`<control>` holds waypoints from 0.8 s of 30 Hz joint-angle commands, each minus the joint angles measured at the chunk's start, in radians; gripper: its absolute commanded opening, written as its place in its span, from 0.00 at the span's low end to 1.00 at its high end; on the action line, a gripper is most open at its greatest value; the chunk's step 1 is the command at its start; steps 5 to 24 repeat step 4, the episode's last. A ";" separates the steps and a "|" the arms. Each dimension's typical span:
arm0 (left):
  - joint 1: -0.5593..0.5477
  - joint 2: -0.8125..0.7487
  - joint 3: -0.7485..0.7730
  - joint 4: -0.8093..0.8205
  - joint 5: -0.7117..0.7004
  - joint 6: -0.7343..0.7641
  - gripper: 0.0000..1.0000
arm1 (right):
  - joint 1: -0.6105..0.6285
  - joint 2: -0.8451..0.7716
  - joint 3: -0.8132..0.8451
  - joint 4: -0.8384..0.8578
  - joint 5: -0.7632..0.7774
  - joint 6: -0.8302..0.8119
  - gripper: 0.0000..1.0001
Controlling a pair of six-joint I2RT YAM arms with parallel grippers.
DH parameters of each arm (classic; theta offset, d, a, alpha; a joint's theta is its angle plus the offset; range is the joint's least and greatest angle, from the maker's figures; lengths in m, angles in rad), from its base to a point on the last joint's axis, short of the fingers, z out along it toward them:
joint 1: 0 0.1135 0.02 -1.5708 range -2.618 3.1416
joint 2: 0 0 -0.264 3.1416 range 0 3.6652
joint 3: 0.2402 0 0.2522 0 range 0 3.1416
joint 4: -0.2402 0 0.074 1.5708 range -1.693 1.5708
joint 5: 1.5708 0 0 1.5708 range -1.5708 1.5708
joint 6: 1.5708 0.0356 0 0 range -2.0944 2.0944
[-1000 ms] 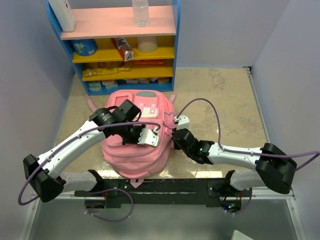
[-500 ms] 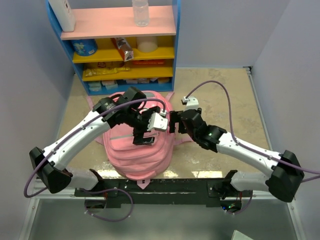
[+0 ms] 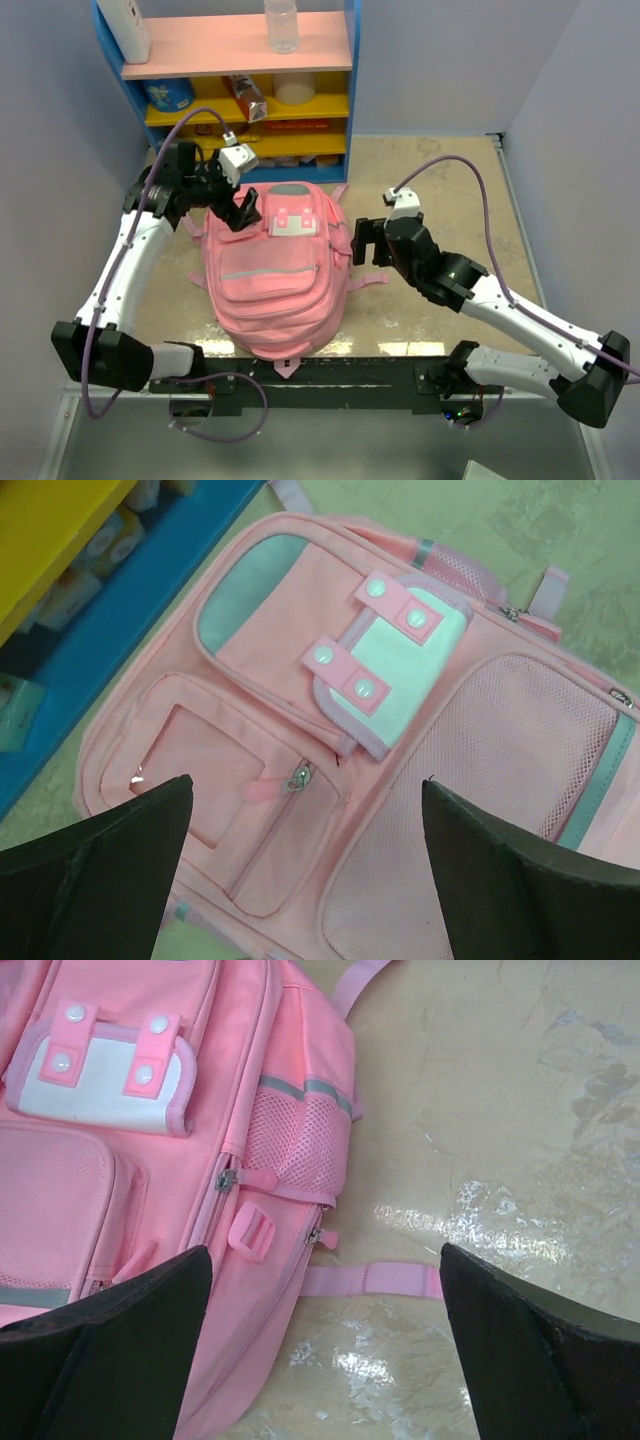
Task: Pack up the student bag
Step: Reset both arms
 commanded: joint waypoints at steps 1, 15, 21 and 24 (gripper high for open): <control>0.051 -0.111 -0.113 0.150 -0.026 -0.131 1.00 | 0.001 -0.027 0.007 -0.018 0.007 -0.024 0.99; 0.087 -0.148 -0.225 0.202 -0.102 -0.174 1.00 | 0.001 -0.042 -0.003 -0.027 0.007 -0.017 0.99; 0.087 -0.148 -0.225 0.202 -0.102 -0.174 1.00 | 0.001 -0.042 -0.003 -0.027 0.007 -0.017 0.99; 0.087 -0.148 -0.225 0.202 -0.102 -0.174 1.00 | 0.001 -0.042 -0.003 -0.027 0.007 -0.017 0.99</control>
